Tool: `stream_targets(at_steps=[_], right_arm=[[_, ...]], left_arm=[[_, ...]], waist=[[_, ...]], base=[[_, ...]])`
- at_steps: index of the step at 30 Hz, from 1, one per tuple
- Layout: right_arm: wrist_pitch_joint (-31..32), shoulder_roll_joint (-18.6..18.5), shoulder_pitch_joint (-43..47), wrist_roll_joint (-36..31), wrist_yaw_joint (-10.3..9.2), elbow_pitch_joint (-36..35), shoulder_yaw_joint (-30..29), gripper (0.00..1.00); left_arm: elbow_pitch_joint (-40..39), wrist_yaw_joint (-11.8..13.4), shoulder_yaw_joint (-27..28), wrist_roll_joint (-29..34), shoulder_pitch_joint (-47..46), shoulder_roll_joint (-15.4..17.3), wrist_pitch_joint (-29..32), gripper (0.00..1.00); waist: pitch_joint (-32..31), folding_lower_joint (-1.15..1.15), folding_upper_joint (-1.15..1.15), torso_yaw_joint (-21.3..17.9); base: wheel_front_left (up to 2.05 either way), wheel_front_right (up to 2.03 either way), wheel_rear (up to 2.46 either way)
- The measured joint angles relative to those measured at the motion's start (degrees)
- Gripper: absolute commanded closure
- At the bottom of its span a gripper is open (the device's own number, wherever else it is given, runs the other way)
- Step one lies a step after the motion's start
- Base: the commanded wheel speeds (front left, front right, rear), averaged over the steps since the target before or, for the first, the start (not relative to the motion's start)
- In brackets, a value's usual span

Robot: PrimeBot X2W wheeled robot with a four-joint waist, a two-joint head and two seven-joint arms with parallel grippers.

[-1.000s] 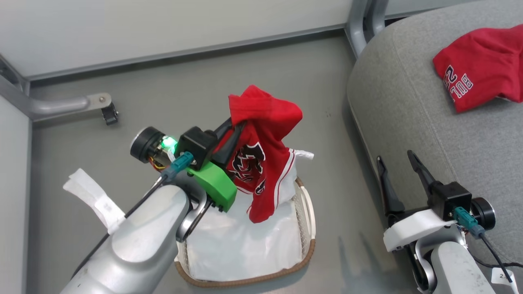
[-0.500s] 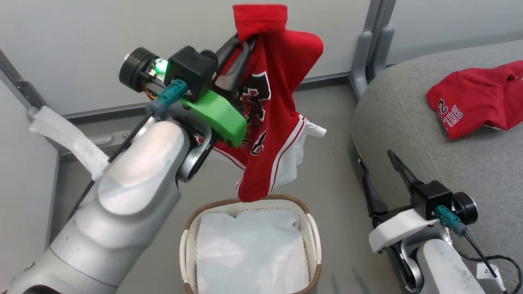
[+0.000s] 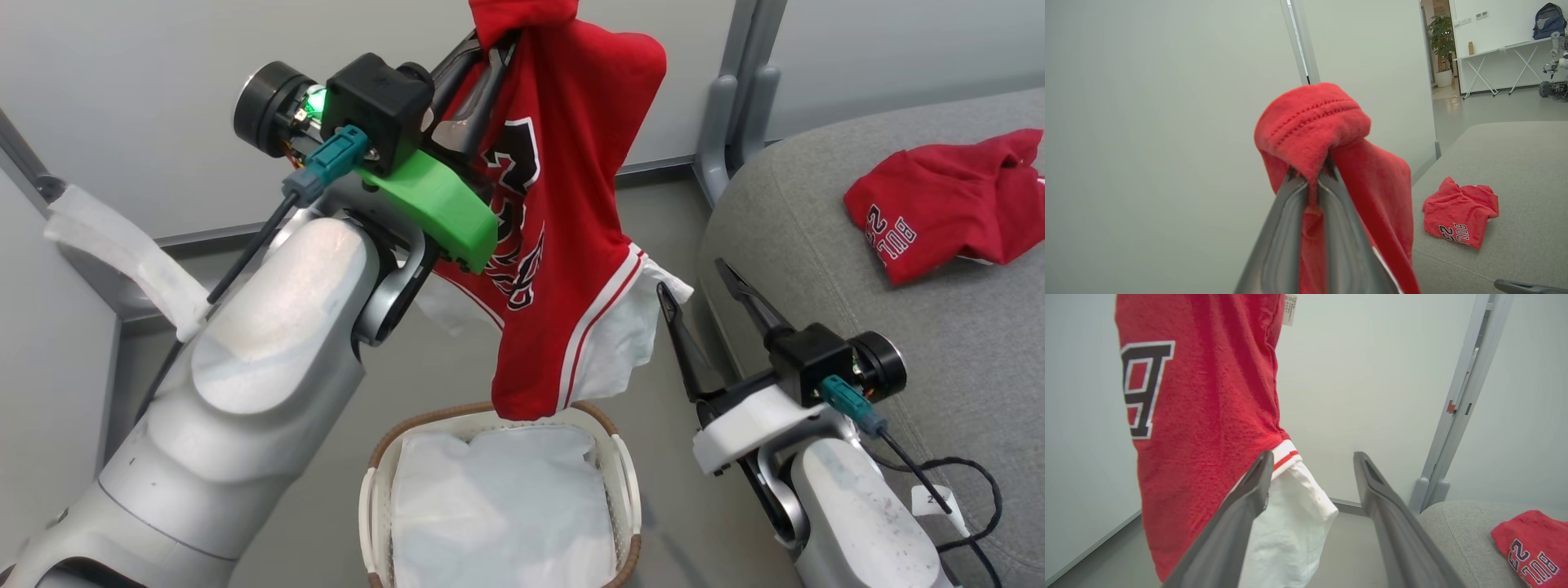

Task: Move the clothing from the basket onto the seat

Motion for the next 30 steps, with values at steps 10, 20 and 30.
stream_targets(at_steps=[10,20,30], right_arm=[[0.0,-0.3,-9.7,-1.0,0.00,11.3,5.5,0.00],[2.6,-7.3,-19.1,15.7,0.00,19.7,22.9,0.00],[5.7,-16.3,-28.2,31.4,0.00,17.9,39.8,0.00]], left_arm=[[-1.6,-0.4,-1.5,-0.1,0.2,-0.3,0.1,1.00],[-3.3,-0.8,-2.3,-0.6,0.3,-0.5,-0.4,1.00],[-4.2,-0.9,-3.1,-0.7,0.3,-0.5,-0.4,1.00]], waist=[[0.3,0.00,0.00,0.8],[0.9,0.00,0.00,2.0],[1.6,0.00,0.00,2.9]], base=[[0.00,0.00,0.00],[0.00,0.00,0.00],[0.00,0.00,0.00]])
